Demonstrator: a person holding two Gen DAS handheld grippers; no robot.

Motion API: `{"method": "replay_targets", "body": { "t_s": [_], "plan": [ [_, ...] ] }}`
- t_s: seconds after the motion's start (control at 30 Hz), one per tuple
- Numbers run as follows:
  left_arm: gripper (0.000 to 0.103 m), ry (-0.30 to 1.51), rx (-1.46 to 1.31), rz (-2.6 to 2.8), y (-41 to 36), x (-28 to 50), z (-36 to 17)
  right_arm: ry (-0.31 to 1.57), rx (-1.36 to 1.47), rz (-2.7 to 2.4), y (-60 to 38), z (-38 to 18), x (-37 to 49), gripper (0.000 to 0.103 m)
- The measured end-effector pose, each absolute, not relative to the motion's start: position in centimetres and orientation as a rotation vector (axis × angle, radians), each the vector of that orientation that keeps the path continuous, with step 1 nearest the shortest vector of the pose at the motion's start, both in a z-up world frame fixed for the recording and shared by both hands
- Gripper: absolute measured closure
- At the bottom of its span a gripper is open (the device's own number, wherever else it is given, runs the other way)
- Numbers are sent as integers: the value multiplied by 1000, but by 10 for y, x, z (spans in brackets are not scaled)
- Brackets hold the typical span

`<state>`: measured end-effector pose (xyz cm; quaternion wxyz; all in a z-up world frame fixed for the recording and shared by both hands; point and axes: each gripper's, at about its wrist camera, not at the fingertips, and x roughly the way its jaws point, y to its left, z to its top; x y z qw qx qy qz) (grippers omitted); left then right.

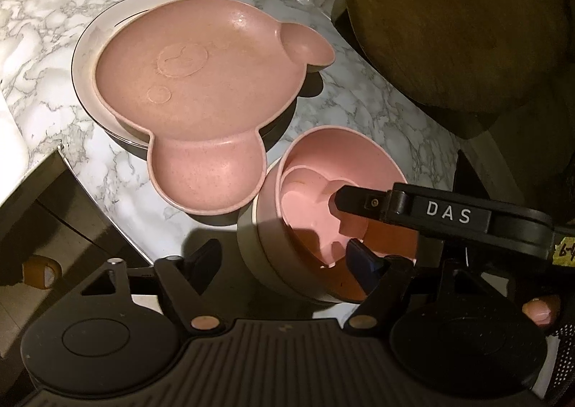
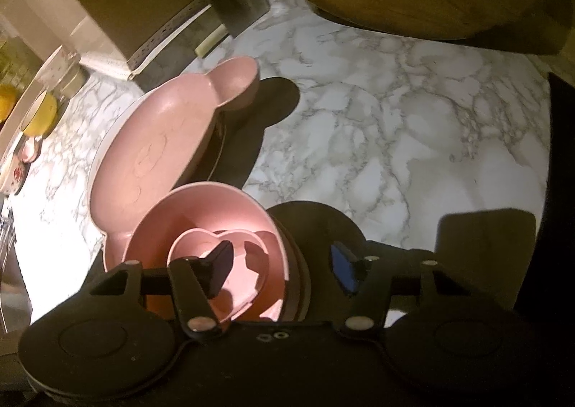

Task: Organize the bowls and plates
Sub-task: 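Close both grippers on the pink and cream bowl rims and lift, then carry the nested bowls over the bear-face plate and lower them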

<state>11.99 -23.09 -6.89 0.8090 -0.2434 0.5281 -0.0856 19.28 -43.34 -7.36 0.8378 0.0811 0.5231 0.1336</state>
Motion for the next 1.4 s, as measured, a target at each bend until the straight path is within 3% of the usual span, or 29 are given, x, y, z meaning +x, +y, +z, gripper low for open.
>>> {"method": "replay_targets", "body": {
  "t_s": [0.43, 0.73, 1.4],
  "plan": [
    [58, 1133, -575, -187, -224, 119, -73, 1137, 153, 311, -435, -77, 189, 74],
    [62, 1117, -522, -210, -227, 114, -67, 1118, 140, 279, -441, -77, 174, 86],
    [62, 1043, -335, -370, -252, 101, -13, 1019, 165, 166, -459, -34, 124, 87]
  ]
}}
